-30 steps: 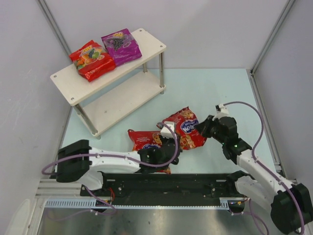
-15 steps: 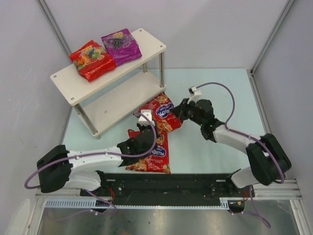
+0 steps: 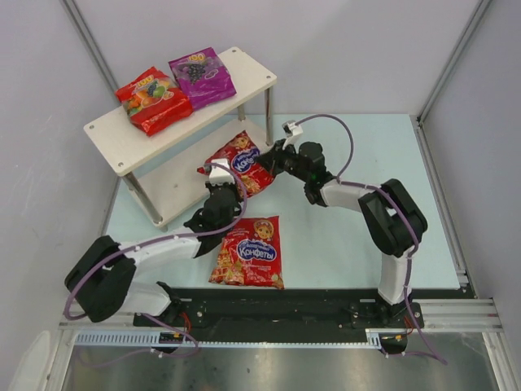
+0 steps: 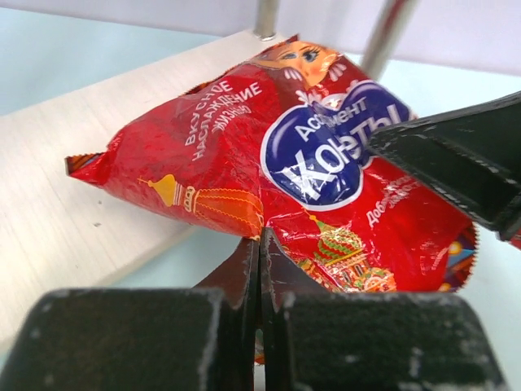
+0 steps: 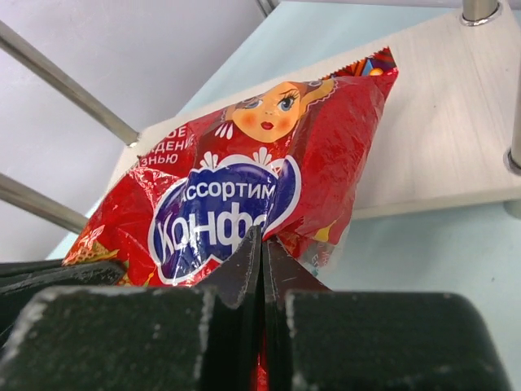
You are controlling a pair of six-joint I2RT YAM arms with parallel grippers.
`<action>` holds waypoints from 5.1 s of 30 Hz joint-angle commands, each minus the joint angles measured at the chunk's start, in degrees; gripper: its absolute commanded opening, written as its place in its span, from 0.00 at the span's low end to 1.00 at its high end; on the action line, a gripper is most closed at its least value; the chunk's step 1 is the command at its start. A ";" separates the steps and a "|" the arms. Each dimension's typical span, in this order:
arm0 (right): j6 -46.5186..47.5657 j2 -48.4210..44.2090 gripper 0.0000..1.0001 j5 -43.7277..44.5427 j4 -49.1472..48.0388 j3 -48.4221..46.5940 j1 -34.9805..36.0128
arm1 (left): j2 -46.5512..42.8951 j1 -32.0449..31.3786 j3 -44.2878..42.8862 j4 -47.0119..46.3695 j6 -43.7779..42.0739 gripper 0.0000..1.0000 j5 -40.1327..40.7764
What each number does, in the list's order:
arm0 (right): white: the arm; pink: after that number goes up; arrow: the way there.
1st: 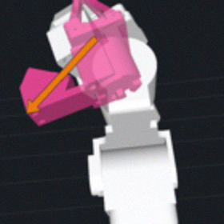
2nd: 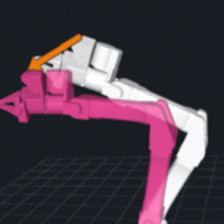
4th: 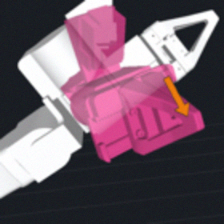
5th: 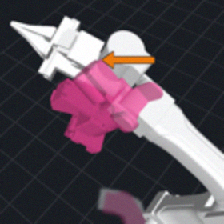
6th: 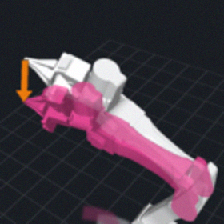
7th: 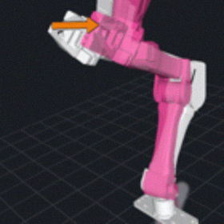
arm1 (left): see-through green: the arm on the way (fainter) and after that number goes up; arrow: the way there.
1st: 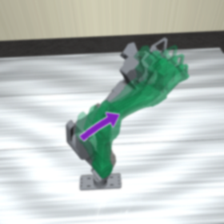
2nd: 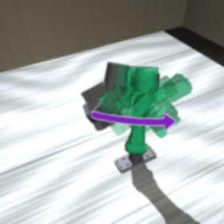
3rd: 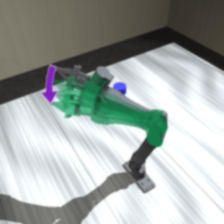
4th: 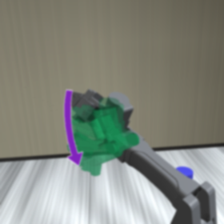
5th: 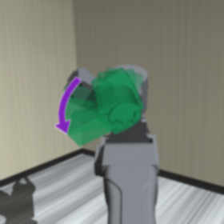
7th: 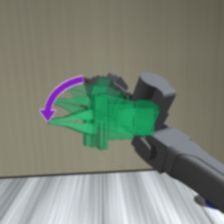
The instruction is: Place and organize the candy bags onto the shelf
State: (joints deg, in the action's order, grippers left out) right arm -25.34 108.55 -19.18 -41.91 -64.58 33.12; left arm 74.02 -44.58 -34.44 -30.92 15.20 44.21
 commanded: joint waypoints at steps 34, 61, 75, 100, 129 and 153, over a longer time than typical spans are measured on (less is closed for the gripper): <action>2.76 31.89 0.00 -8.51 -4.32 -42.81 -2.89 | 24.06 20.41 -14.52 -17.95 -6.68 0.00 -13.53; -6.38 16.88 0.74 -8.07 -19.26 -13.15 -9.74 | 2.74 16.99 -0.81 -10.23 -2.11 1.00 -9.93; -11.29 -21.26 0.96 24.05 -4.15 34.11 3.78 | -31.27 -11.57 13.15 32.71 24.59 1.00 8.25; -38.81 -28.31 0.90 53.36 2.18 50.60 44.83 | -30.95 -31.17 19.85 44.53 41.57 1.00 6.86; -40.93 -14.51 0.31 45.20 -5.46 48.93 43.17 | -11.87 -58.08 11.84 74.43 93.79 0.70 17.67; 10.66 -32.54 0.00 27.72 -3.78 30.48 25.86 | -8.44 -49.83 -8.10 114.68 110.93 0.00 38.67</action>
State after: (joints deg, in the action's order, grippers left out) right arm -22.65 74.54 16.16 -37.30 -27.97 64.18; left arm 70.48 -98.54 -40.64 71.26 111.98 72.73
